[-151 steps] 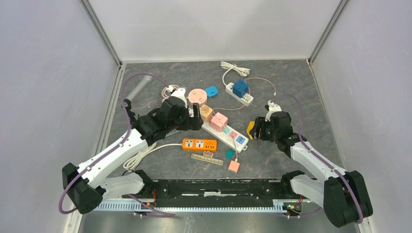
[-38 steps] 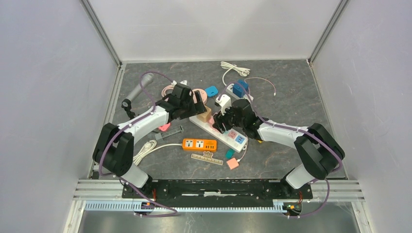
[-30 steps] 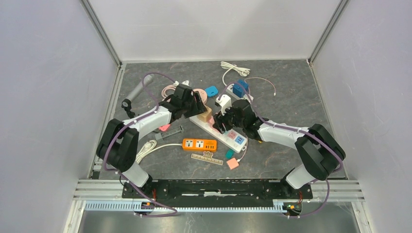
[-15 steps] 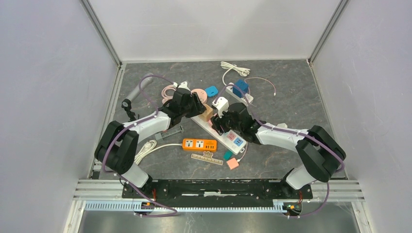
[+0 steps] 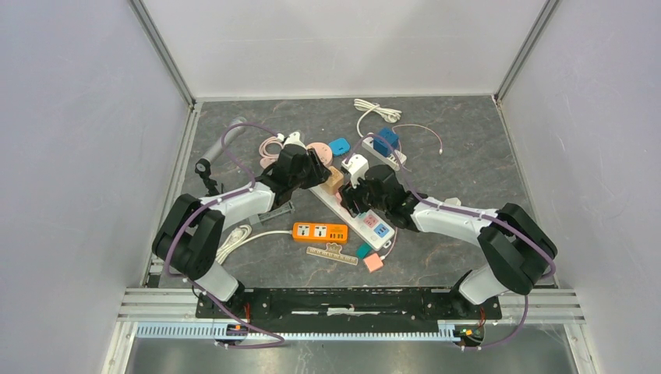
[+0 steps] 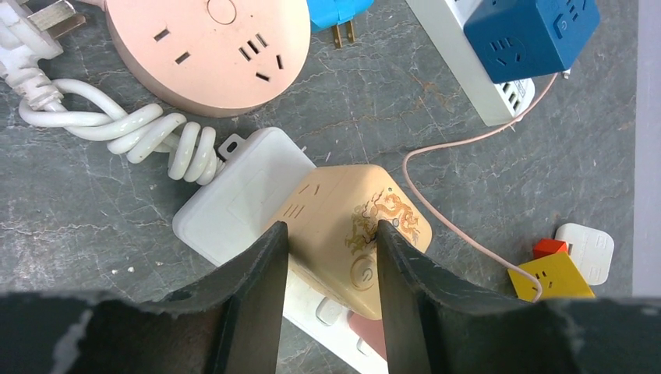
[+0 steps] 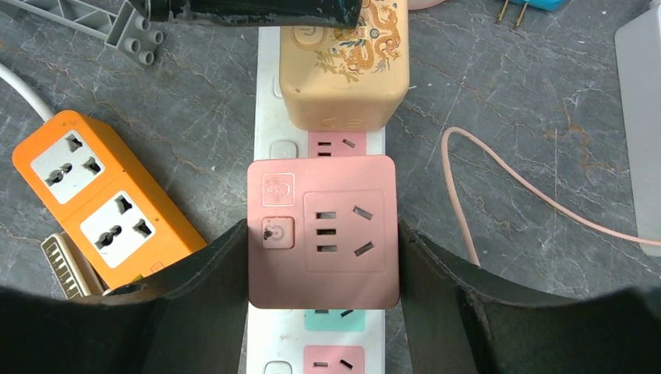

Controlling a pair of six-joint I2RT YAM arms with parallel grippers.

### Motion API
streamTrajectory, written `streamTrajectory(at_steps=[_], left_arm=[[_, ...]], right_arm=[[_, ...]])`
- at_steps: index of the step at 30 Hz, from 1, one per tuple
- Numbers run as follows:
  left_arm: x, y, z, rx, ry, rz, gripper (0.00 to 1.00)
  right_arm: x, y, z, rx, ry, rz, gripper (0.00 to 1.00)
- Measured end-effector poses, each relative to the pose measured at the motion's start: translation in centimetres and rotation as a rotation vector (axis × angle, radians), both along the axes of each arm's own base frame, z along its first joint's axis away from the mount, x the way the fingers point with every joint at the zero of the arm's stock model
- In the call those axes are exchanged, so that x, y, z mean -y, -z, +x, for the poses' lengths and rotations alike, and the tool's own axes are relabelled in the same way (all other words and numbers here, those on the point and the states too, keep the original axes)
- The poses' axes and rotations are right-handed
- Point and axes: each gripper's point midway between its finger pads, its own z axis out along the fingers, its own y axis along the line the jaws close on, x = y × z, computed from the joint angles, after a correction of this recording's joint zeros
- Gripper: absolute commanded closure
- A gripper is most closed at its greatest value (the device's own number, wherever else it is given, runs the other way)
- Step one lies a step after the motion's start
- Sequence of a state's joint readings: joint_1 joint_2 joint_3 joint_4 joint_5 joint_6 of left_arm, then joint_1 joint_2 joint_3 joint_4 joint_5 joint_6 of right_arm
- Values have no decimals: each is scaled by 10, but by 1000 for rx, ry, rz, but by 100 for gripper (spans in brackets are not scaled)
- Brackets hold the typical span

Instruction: Pull the plug off the socket

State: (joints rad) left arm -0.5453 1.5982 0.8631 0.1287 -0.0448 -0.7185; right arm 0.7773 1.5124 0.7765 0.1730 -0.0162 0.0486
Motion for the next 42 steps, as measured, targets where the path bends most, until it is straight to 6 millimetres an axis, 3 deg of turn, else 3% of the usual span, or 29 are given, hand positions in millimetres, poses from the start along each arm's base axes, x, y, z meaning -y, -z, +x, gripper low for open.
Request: streamTrajectory(at_steps=[16, 19, 24, 27, 32, 37, 40, 42], left_arm=[[-2, -2, 3, 21, -25, 14, 60], [-2, -4, 3, 14, -25, 21, 60], [-4, -12, -7, -60, 7, 79, 49], [-8, -18, -22, -111, 34, 111, 42], [-14, -50, -41, -131, 59, 130, 35], [-20, -93, -51, -67, 57, 93, 24], [-26, -111, -59, -33, 59, 78, 4], [-29, -120, -63, -8, 66, 73, 0]], right_arm=[[2, -15, 1, -55, 43, 44, 100], [-2, -40, -3, -44, 20, 97, 100], [2, -108, -4, 60, 15, 228, 100], [23, -146, 3, 151, 82, 280, 100], [78, -169, 23, 248, 307, 262, 100], [152, -149, 43, 259, 576, 162, 100], [192, -125, 52, 221, 711, 89, 100], [214, -106, 58, 178, 775, 47, 100]])
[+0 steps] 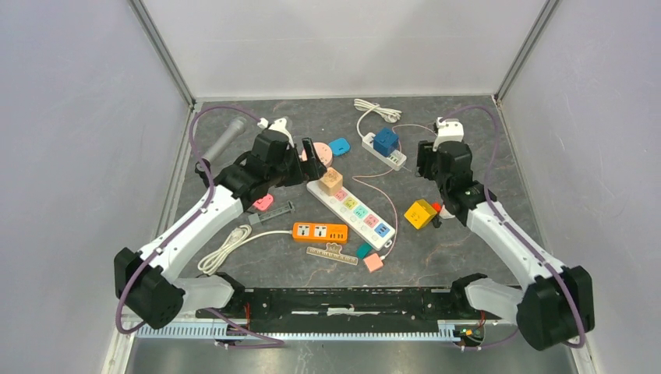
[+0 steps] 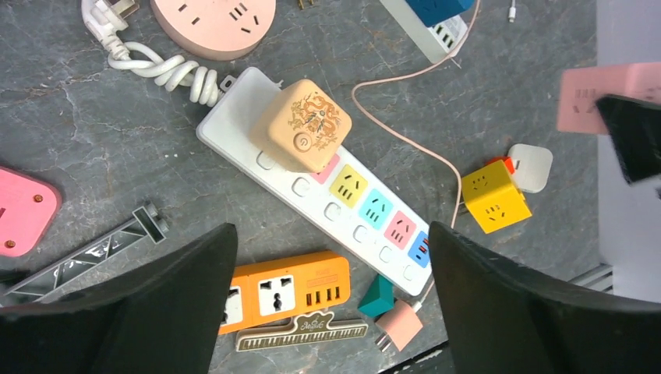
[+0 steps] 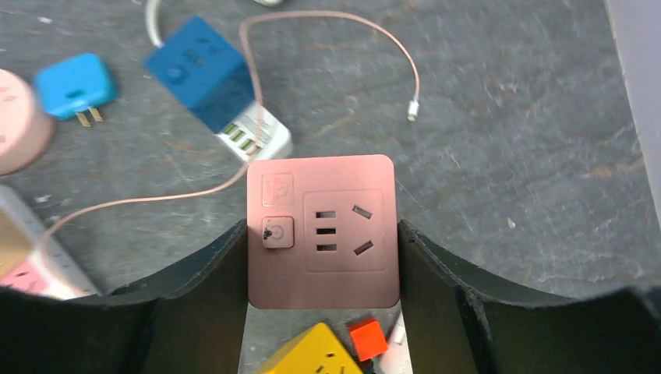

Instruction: Pull the plug off the socket

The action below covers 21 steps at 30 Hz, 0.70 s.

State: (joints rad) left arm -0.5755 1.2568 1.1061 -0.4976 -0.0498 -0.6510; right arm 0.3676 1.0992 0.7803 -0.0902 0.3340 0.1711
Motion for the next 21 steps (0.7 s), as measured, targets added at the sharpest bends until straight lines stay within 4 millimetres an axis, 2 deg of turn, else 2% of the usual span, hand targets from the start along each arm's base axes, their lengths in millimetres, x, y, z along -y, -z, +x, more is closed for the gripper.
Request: streamTrajectory(at_steps=[4, 8, 10, 12, 16, 18, 21], left_arm=[[-3, -7, -5, 18, 9, -2, 0], [-8, 2, -11, -4, 15, 21, 0], [-9, 8, -13, -16, 18, 35, 0], [-11, 13, -16, -27, 21, 48, 0], [-12, 17, -17, -34, 25, 58, 0], [-12, 18, -16, -38, 25, 61, 0], [-11, 25, -15, -56, 25, 73, 0]], right_arm=[[33, 37, 15, -108, 64, 30, 100], [58, 80, 24, -230, 100, 104, 100], [61, 98, 25, -282, 92, 156, 98], [64, 108, 27, -311, 76, 218, 91], [70, 114, 33, -314, 49, 314, 81], [75, 117, 35, -315, 45, 343, 79], [81, 124, 35, -330, 46, 368, 69]])
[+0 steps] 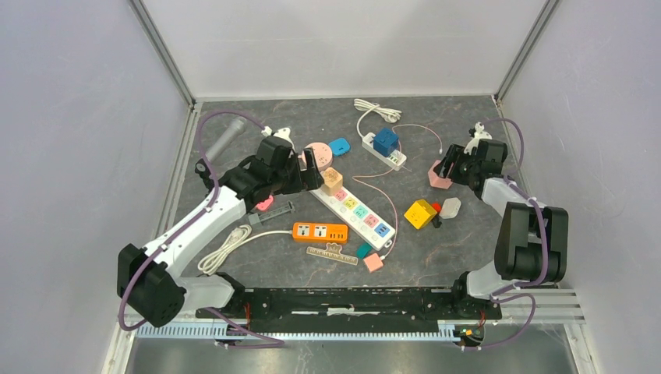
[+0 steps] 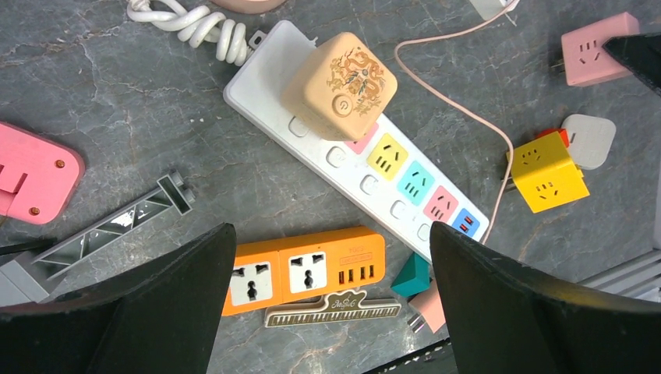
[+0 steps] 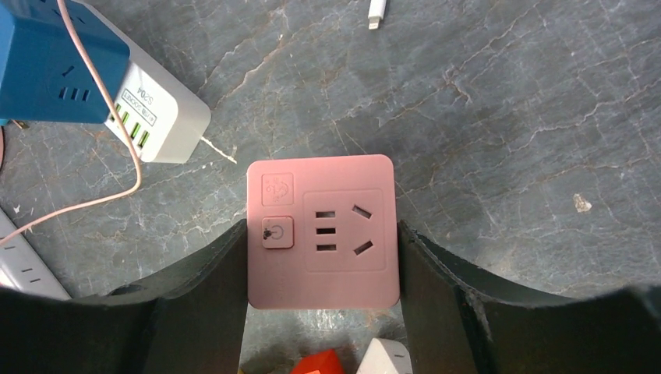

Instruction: Pull the plug off the socket

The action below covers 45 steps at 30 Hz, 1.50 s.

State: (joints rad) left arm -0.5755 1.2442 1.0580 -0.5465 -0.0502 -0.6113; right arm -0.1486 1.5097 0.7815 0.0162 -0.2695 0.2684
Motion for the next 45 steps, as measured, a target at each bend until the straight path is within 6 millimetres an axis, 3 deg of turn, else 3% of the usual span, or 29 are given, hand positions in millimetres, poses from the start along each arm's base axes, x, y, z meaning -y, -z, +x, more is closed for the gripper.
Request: streamTrajectory(at_steps=[4, 8, 16, 23, 27, 30, 33, 39, 41, 45], left_arm=[[-1, 5, 0, -15, -1, 10, 0], [-1, 5, 0, -13, 2, 15, 0], [-2, 5, 0, -10, 3, 18, 0], [-5, 4, -3, -1, 1, 20, 0], [-8, 2, -3, 12, -7, 21, 0], [-11, 6, -3, 10, -18, 33, 0], [-16, 12, -3, 5, -34, 52, 0], [-23, 21, -2, -4, -59, 79, 0], [-24, 22, -2, -4, -64, 84, 0], [-29, 27, -2, -7, -80, 101, 0]], right_arm=[[2, 2, 1, 4, -10, 6, 41], [5, 2, 1, 7, -13, -6, 24], [14, 1, -4, -4, -10, -65, 10], [16, -19, -9, 51, -1, -90, 8], [6, -37, -15, 93, -65, -83, 10], [-14, -53, -18, 139, -172, -33, 11], [-49, -73, -21, 206, -303, 22, 10], [-162, -123, -42, 391, -631, 106, 10], [-190, -129, -53, 426, -702, 139, 10], [-227, -124, -67, 429, -774, 165, 8]])
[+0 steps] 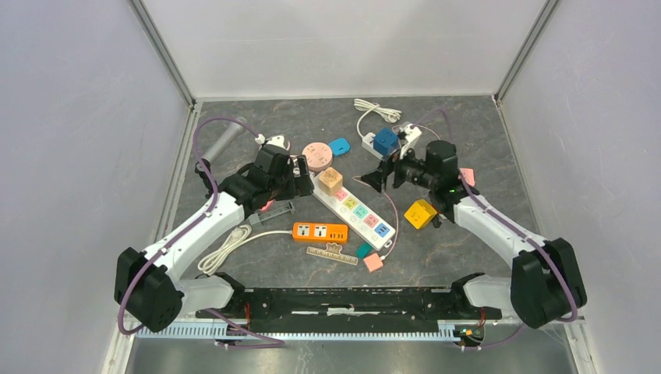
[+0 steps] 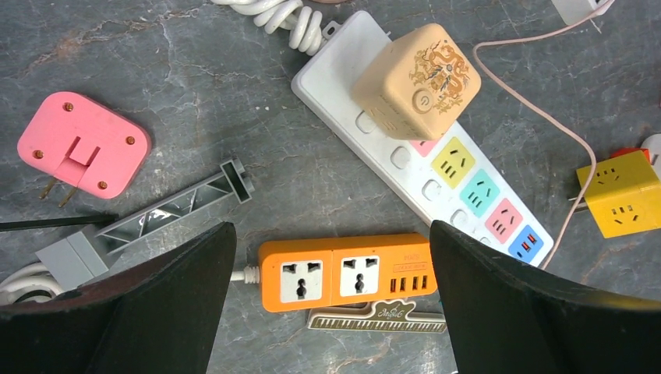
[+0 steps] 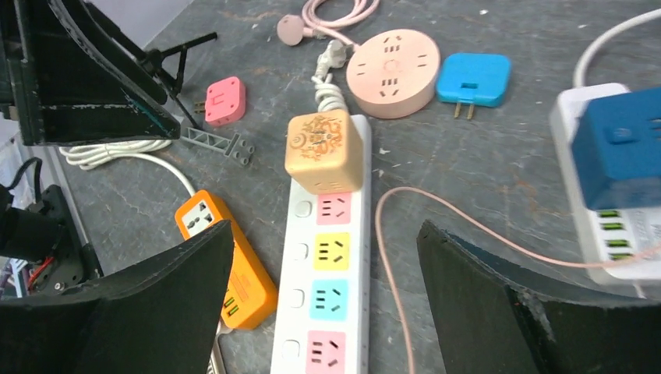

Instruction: Pull the plug off the socket

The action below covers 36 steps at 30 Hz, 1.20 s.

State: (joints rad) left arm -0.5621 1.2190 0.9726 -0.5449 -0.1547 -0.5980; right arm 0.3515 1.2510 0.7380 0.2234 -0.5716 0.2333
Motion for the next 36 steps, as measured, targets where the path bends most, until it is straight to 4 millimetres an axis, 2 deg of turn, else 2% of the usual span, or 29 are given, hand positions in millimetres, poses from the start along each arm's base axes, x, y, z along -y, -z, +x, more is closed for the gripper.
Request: streamTrajectory(at_steps=[5, 8, 10, 16, 20, 23, 27, 31, 36], left_arm=[[-2, 3, 0, -2, -11, 7, 0], [-4, 5, 0, -5, -28, 9, 2], [-4, 6, 1, -8, -37, 7, 3], [-1, 21, 9, -40, -58, 11, 5], [-1, 30, 12, -60, -65, 21, 6], [-1, 31, 13, -61, -68, 20, 7], [-1, 32, 14, -63, -67, 18, 12], [4, 35, 16, -71, -67, 1, 18], [15, 42, 24, -58, -60, -43, 24]], right_arm=[[-47, 32, -13, -14, -54, -111, 7], [-70, 47, -10, 8, -51, -207, 7], [-82, 52, -5, 32, -40, -258, 7], [-112, 66, 33, 86, -16, -407, 7], [-118, 80, 47, 70, -6, -464, 8], [-117, 98, 47, 30, -19, -512, 16], [-114, 119, 42, -19, -39, -552, 33], [-116, 123, 39, -32, -55, -551, 62], [-114, 122, 39, -23, -48, -548, 71]])
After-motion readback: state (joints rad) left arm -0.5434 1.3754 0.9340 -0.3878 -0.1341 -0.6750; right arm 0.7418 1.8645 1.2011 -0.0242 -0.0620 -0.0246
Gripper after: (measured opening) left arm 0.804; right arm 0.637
